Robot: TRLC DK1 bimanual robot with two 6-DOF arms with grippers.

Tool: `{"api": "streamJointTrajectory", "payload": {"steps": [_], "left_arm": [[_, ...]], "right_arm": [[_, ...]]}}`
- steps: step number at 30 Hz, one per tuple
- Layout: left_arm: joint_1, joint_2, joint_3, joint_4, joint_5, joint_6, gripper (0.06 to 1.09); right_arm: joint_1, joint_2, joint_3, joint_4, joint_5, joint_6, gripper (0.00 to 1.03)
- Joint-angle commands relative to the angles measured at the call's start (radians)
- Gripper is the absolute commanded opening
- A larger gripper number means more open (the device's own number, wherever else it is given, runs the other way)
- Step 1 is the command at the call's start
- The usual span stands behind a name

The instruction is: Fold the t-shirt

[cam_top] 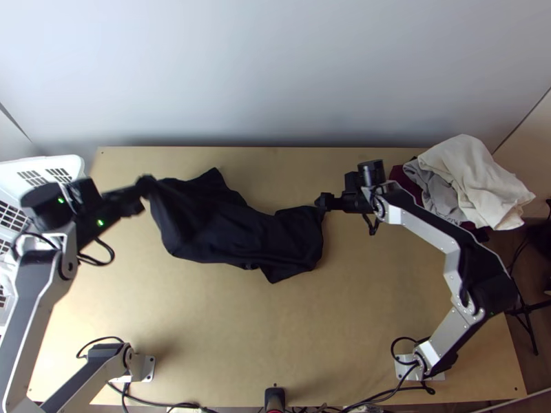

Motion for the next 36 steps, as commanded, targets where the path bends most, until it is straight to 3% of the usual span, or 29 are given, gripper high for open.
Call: {"api": "streamJointTrajectory", "payload": {"steps": [1, 19, 21, 25, 27, 36], "left_arm": [[-0.015, -0.074, -0.165, -0.013, 0.014, 0.113, 0.09], [-0.004, -0.108, -0.215, -0.029, 0.012, 0.142, 0.09], [-0.002, -0.108, -0.215, -0.029, 0.012, 0.144, 0.09], [-0.001, -0.108, -0.215, -0.029, 0.012, 0.145, 0.09], [-0.002, -0.106, -0.215, -0.029, 0.012, 0.145, 0.09], [-0.016, -0.120, -0.241, -0.058, 0.014, 0.161, 0.09]], "right_arm": [[0.024, 0.072, 0.032, 0.003, 0.000, 0.023, 0.93], [0.024, 0.122, 0.029, -0.018, 0.001, 0.000, 0.92], [0.036, 0.127, 0.037, -0.024, 0.001, -0.007, 0.76], [0.046, 0.130, 0.058, -0.026, 0.003, -0.027, 0.34], [0.038, 0.131, 0.070, -0.026, 0.005, -0.033, 0.06], [0.018, 0.072, 0.087, -0.033, 0.014, -0.053, 0.03]]}}
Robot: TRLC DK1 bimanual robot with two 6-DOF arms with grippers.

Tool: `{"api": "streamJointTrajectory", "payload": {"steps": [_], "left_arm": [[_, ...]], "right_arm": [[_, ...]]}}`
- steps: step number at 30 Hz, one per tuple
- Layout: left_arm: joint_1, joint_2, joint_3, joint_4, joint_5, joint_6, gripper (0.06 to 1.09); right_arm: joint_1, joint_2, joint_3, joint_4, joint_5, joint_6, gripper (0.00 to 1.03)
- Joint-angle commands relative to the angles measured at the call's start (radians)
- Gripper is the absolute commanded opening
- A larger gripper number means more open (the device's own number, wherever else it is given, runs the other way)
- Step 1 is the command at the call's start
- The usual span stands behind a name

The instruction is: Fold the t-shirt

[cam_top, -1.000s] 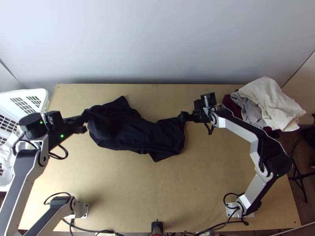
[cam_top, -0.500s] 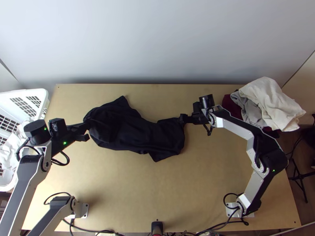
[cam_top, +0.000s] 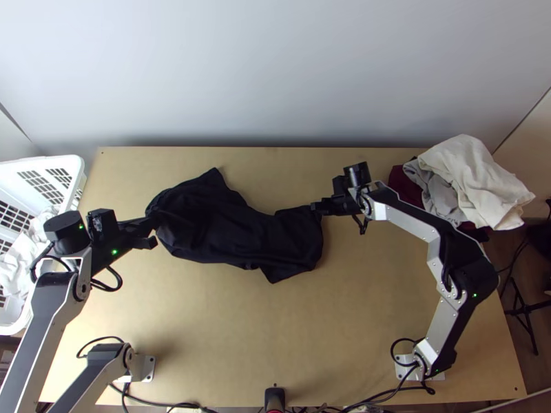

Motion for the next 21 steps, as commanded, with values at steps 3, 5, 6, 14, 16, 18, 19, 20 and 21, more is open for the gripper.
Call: {"api": "streamJointTrajectory", "payload": {"steps": [3, 5, 6, 14, 16, 18, 19, 20, 21], "left_arm": [[-0.045, -0.053, -0.025, -0.146, 0.007, 0.107, 0.20], [-0.057, -0.082, -0.042, -0.212, 0.021, 0.148, 0.48], [-0.065, -0.096, -0.048, -0.243, 0.031, 0.168, 0.68], [-0.173, -0.091, -0.095, -0.372, 0.034, 0.222, 1.04], [-0.184, -0.084, -0.095, -0.385, 0.034, 0.227, 1.04], [-0.175, -0.073, -0.092, -0.375, 0.028, 0.227, 1.04], [-0.166, -0.065, -0.089, -0.367, 0.024, 0.228, 1.04], [-0.150, -0.053, -0.085, -0.353, 0.019, 0.228, 1.04], [-0.132, -0.041, -0.077, -0.352, 0.019, 0.228, 1.04]], "right_arm": [[-0.026, -0.112, 0.083, -0.028, 0.018, -0.015, 0.03], [-0.027, -0.149, 0.165, -0.073, 0.018, -0.009, 0.03], [-0.027, -0.161, 0.211, -0.100, 0.018, -0.003, 0.03], [0.040, -0.221, 0.579, -0.289, 0.018, 0.034, 0.03], [0.067, -0.244, 0.632, -0.329, 0.018, 0.036, 0.03], [0.094, -0.276, 0.689, -0.358, 0.018, 0.037, 0.03], [0.103, -0.287, 0.728, -0.376, 0.018, 0.043, 0.03], [0.117, -0.291, 0.777, -0.404, 0.018, 0.047, 0.03], [0.128, -0.294, 0.823, -0.436, 0.018, 0.047, 0.03]]}}
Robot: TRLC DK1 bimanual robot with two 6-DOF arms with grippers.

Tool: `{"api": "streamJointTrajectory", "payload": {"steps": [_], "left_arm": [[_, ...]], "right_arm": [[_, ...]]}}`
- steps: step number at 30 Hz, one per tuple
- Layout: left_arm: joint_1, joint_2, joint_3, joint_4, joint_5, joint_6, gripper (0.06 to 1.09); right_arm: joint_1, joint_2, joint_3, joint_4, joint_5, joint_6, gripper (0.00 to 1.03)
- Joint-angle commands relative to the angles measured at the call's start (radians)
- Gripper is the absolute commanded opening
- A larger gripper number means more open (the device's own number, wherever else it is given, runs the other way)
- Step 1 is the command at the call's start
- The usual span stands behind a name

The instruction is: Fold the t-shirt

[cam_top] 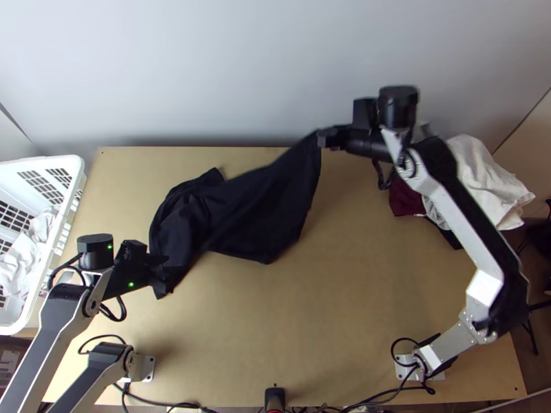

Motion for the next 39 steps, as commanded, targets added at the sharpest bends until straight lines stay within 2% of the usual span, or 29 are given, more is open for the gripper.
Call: {"api": "streamJointTrajectory", "payload": {"steps": [1, 8, 12, 16, 20, 30, 36, 39], "left_arm": [[0.035, 0.053, 0.016, -0.005, -0.012, 0.019, 1.04], [0.184, 0.277, 0.187, 0.012, -0.012, 0.058, 1.04], [0.259, 0.460, 0.337, 0.032, -0.012, 0.021, 1.04], [0.247, 0.559, 0.415, 0.076, -0.012, -0.036, 1.04], [0.169, 0.624, 0.421, 0.153, -0.012, -0.128, 1.04], [-0.008, 0.869, 0.579, 0.204, -0.012, -0.293, 1.04], [-0.083, 1.024, 0.716, 0.213, -0.015, -0.316, 1.04], [-0.100, 1.082, 0.742, 0.244, -0.053, -0.312, 1.04]], "right_arm": [[0.078, -0.059, 0.289, -0.163, 0.003, 0.017, 0.03], [0.147, -0.119, 0.372, -0.358, 0.000, 0.028, 0.03], [0.165, -0.193, 0.329, -0.442, -0.059, 0.074, 0.03], [0.227, -0.314, 0.137, -0.445, -0.059, 0.080, 0.03], [0.234, -0.383, 0.013, -0.442, -0.060, 0.083, 0.03], [0.247, -0.427, -0.064, -0.442, -0.062, 0.088, 0.03], [0.241, -0.441, -0.089, -0.442, -0.062, 0.088, 0.03], [0.239, -0.449, -0.092, -0.442, -0.062, 0.089, 0.03]]}}
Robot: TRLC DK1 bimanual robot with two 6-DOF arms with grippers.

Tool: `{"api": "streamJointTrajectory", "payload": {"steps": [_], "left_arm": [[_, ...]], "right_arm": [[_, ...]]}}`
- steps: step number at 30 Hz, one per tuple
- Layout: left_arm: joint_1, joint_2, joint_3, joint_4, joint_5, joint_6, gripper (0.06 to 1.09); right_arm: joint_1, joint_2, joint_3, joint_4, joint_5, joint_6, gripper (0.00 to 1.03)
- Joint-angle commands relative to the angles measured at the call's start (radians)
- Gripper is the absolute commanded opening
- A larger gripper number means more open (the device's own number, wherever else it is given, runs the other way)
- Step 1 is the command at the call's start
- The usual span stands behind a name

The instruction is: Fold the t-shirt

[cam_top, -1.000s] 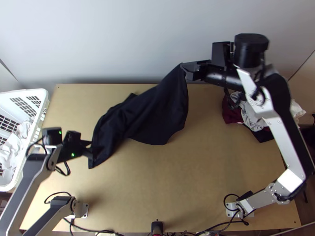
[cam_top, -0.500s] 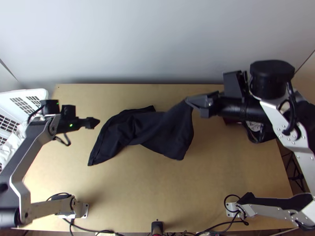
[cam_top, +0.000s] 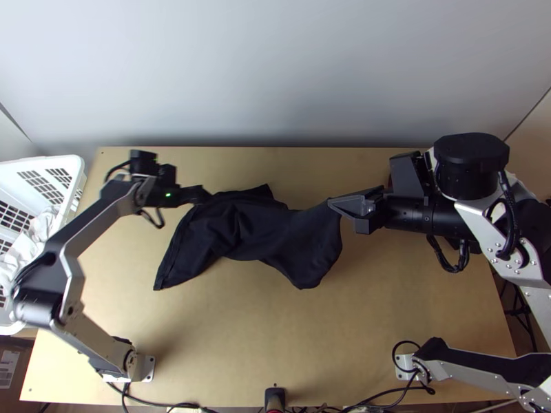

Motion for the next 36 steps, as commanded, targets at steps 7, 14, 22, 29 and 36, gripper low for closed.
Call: {"api": "streamJointTrajectory", "payload": {"steps": [7, 14, 22, 29, 36], "left_arm": [[-0.059, 0.244, 0.139, 0.061, -0.112, 0.004, 1.04], [-0.094, 0.296, 0.202, -0.020, -0.144, 0.093, 0.51], [-0.057, 0.172, 0.260, -0.088, -0.155, -0.004, 0.09], [0.095, -0.001, 0.394, -0.056, -0.153, -0.291, 0.09], [0.165, -0.143, 0.481, -0.154, -0.098, -0.341, 0.09]], "right_arm": [[-0.011, -0.034, -0.040, -0.001, -0.001, 0.007, 0.03], [-0.014, -0.033, -0.051, 0.007, 0.000, 0.006, 0.03], [-0.031, -0.039, -0.098, 0.015, 0.002, -0.014, 0.03], [-0.094, -0.039, -0.090, 0.076, 0.004, -0.034, 0.03], [-0.220, 0.013, -0.005, 0.116, 0.002, -0.066, 0.03]]}}
